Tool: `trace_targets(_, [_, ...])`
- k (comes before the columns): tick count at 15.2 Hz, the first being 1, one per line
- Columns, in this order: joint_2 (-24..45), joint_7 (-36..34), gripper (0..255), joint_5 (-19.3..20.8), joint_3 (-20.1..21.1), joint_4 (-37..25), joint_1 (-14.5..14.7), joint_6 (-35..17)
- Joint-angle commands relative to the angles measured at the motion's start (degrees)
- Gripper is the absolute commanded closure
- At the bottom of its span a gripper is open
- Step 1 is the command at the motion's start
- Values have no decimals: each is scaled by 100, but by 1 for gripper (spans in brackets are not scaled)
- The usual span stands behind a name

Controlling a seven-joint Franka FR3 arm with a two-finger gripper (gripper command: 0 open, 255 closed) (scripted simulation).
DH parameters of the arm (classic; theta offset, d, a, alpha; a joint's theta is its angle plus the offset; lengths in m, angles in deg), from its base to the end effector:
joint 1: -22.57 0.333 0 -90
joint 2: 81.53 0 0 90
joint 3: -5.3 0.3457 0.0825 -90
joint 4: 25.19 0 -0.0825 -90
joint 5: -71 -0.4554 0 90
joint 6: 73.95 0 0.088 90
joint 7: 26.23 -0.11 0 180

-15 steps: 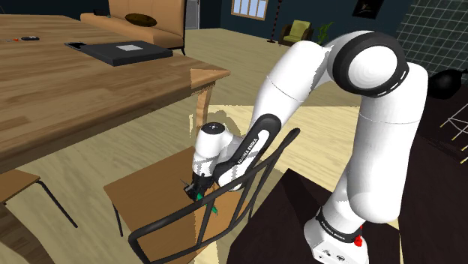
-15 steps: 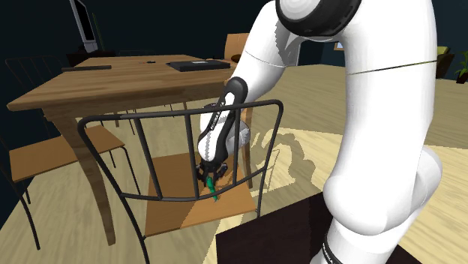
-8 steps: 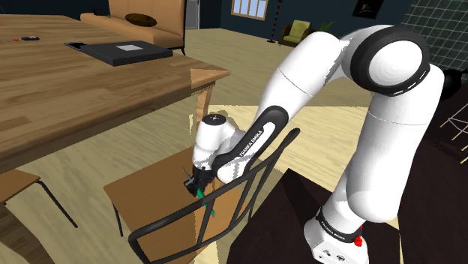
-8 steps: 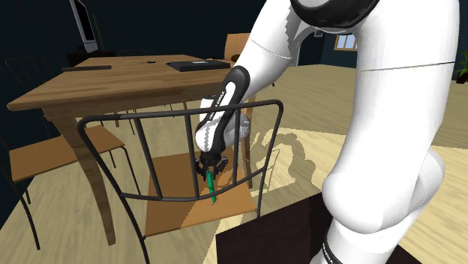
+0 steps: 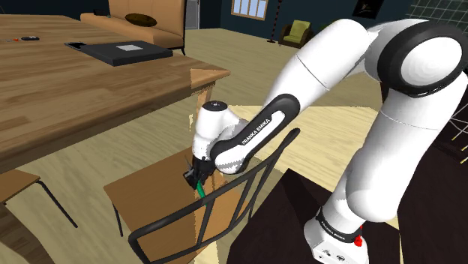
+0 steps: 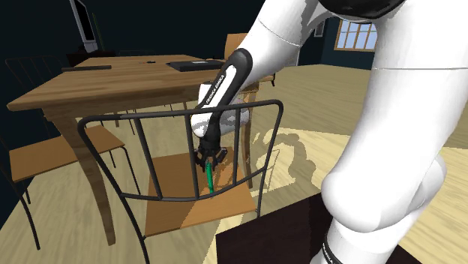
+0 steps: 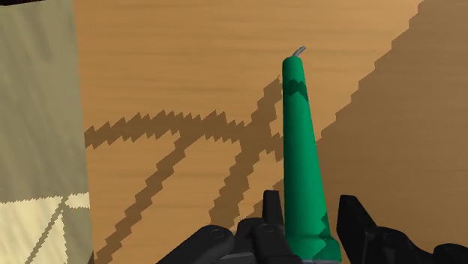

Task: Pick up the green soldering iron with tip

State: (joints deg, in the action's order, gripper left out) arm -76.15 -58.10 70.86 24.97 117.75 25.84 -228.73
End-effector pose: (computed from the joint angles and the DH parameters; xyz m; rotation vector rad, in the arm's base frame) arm 0.4819 0.2066 0.2287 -3.0453 0.2461 -0.1375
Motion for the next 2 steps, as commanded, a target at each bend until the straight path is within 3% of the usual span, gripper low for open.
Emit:
trace_targets(1, [-78, 39, 255, -57, 14, -11, -8, 88])
trace_targets(2, [-78, 40, 255, -58, 14, -11, -7, 88])
